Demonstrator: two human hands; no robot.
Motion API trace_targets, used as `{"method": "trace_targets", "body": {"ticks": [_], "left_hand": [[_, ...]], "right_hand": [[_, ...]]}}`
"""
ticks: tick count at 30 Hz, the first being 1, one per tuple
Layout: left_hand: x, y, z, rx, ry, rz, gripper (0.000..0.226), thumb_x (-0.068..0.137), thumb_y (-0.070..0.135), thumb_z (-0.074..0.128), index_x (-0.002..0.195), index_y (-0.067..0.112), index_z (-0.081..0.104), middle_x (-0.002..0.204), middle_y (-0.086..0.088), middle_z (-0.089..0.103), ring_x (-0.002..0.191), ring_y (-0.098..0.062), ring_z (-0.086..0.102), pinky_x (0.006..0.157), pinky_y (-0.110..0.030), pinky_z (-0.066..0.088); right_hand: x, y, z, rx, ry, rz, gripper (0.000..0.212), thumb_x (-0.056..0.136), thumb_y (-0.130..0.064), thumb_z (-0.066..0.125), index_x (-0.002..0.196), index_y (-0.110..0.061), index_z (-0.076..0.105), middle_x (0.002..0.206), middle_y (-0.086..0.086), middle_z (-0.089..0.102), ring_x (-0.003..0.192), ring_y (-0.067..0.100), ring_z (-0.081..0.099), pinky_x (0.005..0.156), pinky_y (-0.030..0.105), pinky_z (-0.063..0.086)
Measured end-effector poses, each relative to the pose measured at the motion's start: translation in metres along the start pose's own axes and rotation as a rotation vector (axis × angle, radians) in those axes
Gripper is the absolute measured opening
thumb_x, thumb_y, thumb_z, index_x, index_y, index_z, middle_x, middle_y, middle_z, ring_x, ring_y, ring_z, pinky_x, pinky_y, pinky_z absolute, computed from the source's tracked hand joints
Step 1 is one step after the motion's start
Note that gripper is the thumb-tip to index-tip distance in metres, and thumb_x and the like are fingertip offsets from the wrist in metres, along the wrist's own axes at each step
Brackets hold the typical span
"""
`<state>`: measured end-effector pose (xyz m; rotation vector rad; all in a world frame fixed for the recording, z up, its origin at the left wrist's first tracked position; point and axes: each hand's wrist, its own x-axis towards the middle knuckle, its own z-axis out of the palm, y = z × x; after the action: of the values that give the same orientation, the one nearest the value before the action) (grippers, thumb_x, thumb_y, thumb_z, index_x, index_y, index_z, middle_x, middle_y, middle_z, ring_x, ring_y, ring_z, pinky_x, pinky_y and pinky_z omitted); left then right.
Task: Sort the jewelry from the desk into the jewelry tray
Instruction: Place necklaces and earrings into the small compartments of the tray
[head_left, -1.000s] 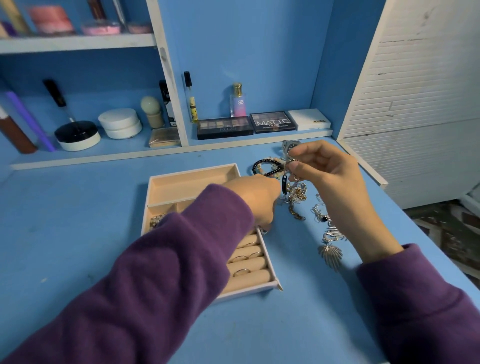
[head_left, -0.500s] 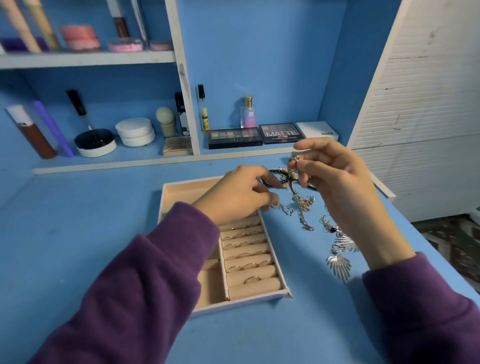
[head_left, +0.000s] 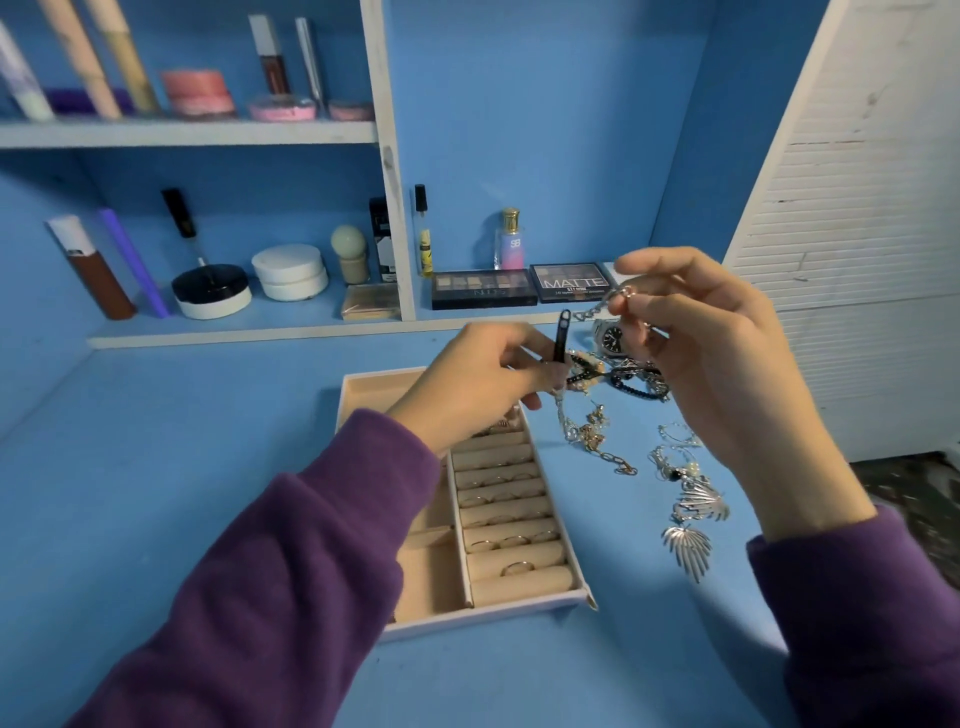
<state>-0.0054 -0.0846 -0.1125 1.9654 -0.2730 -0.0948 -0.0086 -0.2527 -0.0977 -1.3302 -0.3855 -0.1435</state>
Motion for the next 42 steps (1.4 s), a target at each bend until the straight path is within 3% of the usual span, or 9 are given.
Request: {"method": "trace_targets", "body": {"ticks": [6, 10, 12, 15, 21, 27, 33, 35, 42], "left_hand": [[-0.009, 0.024, -0.028, -0.064, 0.079, 0.081, 0.006, 0.083, 0.014, 0.064, 0.086, 0.019, 0.065, 0.067, 0.008, 0.067, 0.052, -0.001, 0.054, 0.047, -0.014, 0.045], [-0.024, 0.042, -0.052, 0.029, 0.060, 0.112, 0.007, 0.083, 0.015, 0.064, 0.086, 0.020, 0.068, 0.057, 0.013, 0.065, 0.052, -0.001, 0.054, 0.049, -0.014, 0.045], [-0.034, 0.047, -0.063, 0.062, 0.060, 0.117, 0.006, 0.082, 0.015, 0.064, 0.086, 0.019, 0.069, 0.057, 0.010, 0.063, 0.051, -0.001, 0.052, 0.049, -0.014, 0.044], [-0.050, 0.048, -0.079, 0.095, 0.068, 0.127, 0.006, 0.081, 0.015, 0.066, 0.083, 0.020, 0.069, 0.061, 0.006, 0.064, 0.052, -0.002, 0.053, 0.047, -0.013, 0.043], [-0.074, 0.027, -0.091, 0.085, 0.060, 0.075, 0.006, 0.081, 0.014, 0.065, 0.083, 0.019, 0.068, 0.054, 0.010, 0.062, 0.053, -0.004, 0.053, 0.046, -0.014, 0.041], [-0.084, 0.005, -0.091, 0.056, 0.024, 0.023, 0.007, 0.080, 0.017, 0.064, 0.085, 0.020, 0.068, 0.058, 0.008, 0.063, 0.055, -0.005, 0.053, 0.048, -0.014, 0.042], [-0.089, -0.008, -0.094, -0.045, 0.056, -0.009, 0.013, 0.078, 0.017, 0.065, 0.090, 0.023, 0.066, 0.063, 0.003, 0.064, 0.056, -0.005, 0.053, 0.051, -0.015, 0.044], [-0.091, -0.018, -0.095, -0.027, 0.084, -0.030, 0.014, 0.079, 0.014, 0.066, 0.090, 0.023, 0.067, 0.066, 0.003, 0.067, 0.058, -0.005, 0.055, 0.052, -0.016, 0.045], [-0.101, -0.048, -0.086, -0.012, 0.114, -0.116, 0.013, 0.075, 0.002, 0.069, 0.083, 0.013, 0.071, 0.071, 0.001, 0.071, 0.066, -0.005, 0.064, 0.056, -0.014, 0.049]], "right_hand": [[-0.006, 0.011, 0.003, -0.237, -0.033, 0.102, 0.023, 0.070, -0.009, 0.058, 0.088, -0.020, 0.065, 0.057, -0.008, 0.051, 0.055, 0.012, 0.041, 0.054, 0.023, 0.032], [-0.010, 0.013, 0.029, -0.326, -0.204, 0.141, 0.033, 0.070, -0.026, 0.074, 0.101, -0.027, 0.063, 0.067, 0.013, 0.042, 0.064, 0.023, 0.037, 0.058, 0.039, 0.026], [-0.012, 0.011, 0.043, -0.307, -0.275, 0.151, 0.035, 0.071, -0.028, 0.074, 0.104, -0.022, 0.065, 0.065, 0.012, 0.041, 0.064, 0.023, 0.036, 0.058, 0.039, 0.026], [-0.012, 0.009, 0.061, -0.210, -0.330, 0.146, 0.030, 0.073, -0.026, 0.068, 0.099, -0.011, 0.067, 0.060, 0.002, 0.052, 0.061, 0.022, 0.042, 0.055, 0.030, 0.033], [-0.021, 0.015, 0.081, -0.075, -0.389, 0.155, 0.010, 0.080, -0.022, 0.064, 0.080, -0.012, 0.065, 0.063, 0.007, 0.059, 0.059, 0.019, 0.053, 0.054, 0.026, 0.045], [-0.032, 0.019, 0.091, -0.177, -0.361, 0.192, 0.017, 0.083, -0.013, 0.059, 0.085, 0.003, 0.062, 0.068, 0.015, 0.063, 0.062, 0.024, 0.058, 0.057, 0.024, 0.048], [-0.033, 0.010, 0.094, -0.284, -0.277, 0.175, 0.017, 0.080, -0.023, 0.064, 0.078, -0.007, 0.070, 0.071, 0.010, 0.070, 0.069, 0.016, 0.060, 0.068, 0.027, 0.048], [-0.031, 0.006, 0.094, -0.340, -0.255, 0.148, 0.019, 0.076, -0.029, 0.066, 0.077, -0.010, 0.072, 0.069, 0.006, 0.069, 0.066, 0.014, 0.056, 0.065, 0.029, 0.044], [-0.029, 0.004, 0.095, -0.326, -0.257, 0.149, 0.007, 0.080, -0.006, 0.066, 0.080, 0.000, 0.069, 0.068, 0.018, 0.066, 0.057, 0.023, 0.059, 0.053, 0.027, 0.054]]}}
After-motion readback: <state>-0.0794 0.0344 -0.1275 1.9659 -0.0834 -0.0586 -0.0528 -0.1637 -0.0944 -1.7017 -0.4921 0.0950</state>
